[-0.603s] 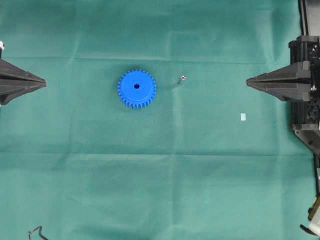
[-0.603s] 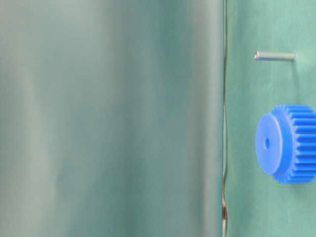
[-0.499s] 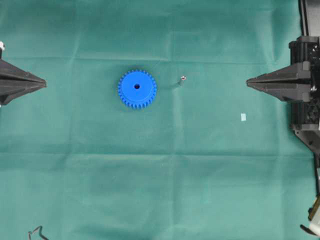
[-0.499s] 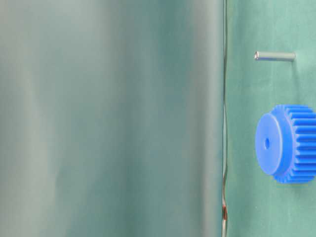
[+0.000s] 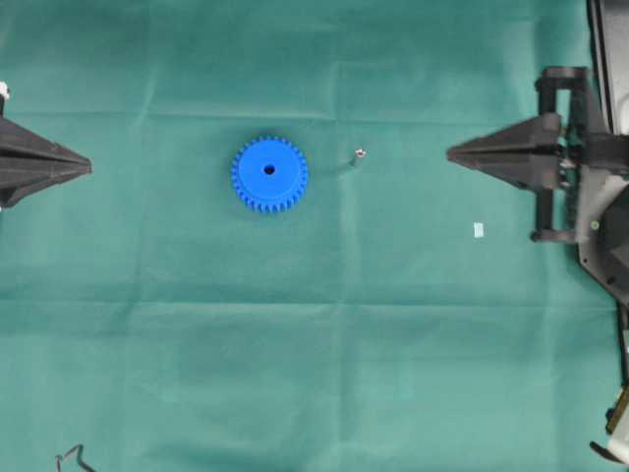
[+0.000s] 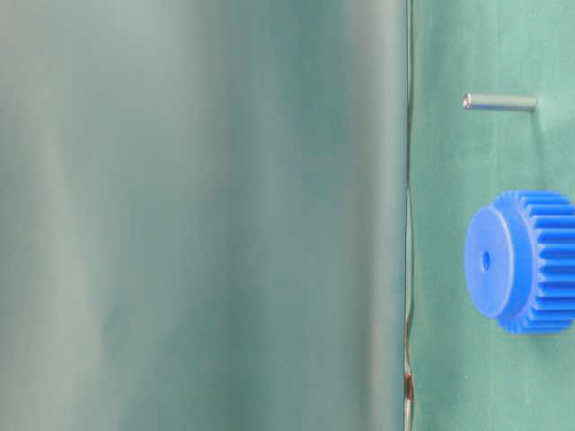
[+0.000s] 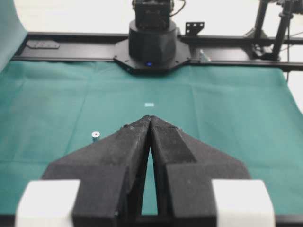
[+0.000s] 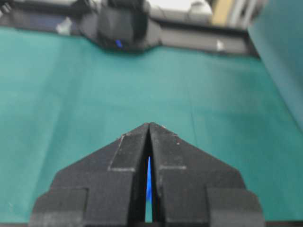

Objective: Insert the shaft into the center hole of the gear.
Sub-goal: 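Move the right gripper left toward the small silver shaft, then lower the right gripper and close it on the silver shaft, then lift the shaft and carry it left over the blue gear's center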

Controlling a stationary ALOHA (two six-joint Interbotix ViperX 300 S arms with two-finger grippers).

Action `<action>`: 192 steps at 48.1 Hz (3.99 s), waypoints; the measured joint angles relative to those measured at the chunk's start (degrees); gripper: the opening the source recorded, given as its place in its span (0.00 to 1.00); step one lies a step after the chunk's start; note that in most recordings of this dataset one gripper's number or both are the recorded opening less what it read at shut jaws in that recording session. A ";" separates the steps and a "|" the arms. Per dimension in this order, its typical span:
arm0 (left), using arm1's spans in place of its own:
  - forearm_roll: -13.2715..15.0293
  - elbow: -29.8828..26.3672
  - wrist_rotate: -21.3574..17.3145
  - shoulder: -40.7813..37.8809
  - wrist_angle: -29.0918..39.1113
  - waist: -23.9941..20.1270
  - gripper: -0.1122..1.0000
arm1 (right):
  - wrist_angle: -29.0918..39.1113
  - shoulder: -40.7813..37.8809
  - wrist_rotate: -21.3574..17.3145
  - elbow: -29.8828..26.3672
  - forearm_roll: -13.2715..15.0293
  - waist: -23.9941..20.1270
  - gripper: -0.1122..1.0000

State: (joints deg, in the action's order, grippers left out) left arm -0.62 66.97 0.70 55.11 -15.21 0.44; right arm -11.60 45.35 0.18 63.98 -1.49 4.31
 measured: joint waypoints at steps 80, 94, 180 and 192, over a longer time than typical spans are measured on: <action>0.00 0.09 0.18 -0.09 2.37 0.18 0.10 | -16.61 -47.29 -1.49 -6.24 -9.76 6.77 0.56; 0.00 0.09 0.62 -0.09 2.46 0.09 0.10 | -15.56 -47.37 -1.49 -6.24 -9.67 6.77 0.25; 0.00 0.09 0.62 -0.09 2.81 0.18 0.10 | 1.67 -45.97 -0.44 -23.38 -8.35 3.43 0.25; 0.00 0.09 0.62 -0.09 2.90 0.18 0.10 | 2.02 -48.16 -0.44 -27.16 -7.91 2.81 0.25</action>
State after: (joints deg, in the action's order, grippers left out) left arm -0.62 67.06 1.32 55.02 -12.30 0.62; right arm -9.58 -2.81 -0.26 36.83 -9.40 7.12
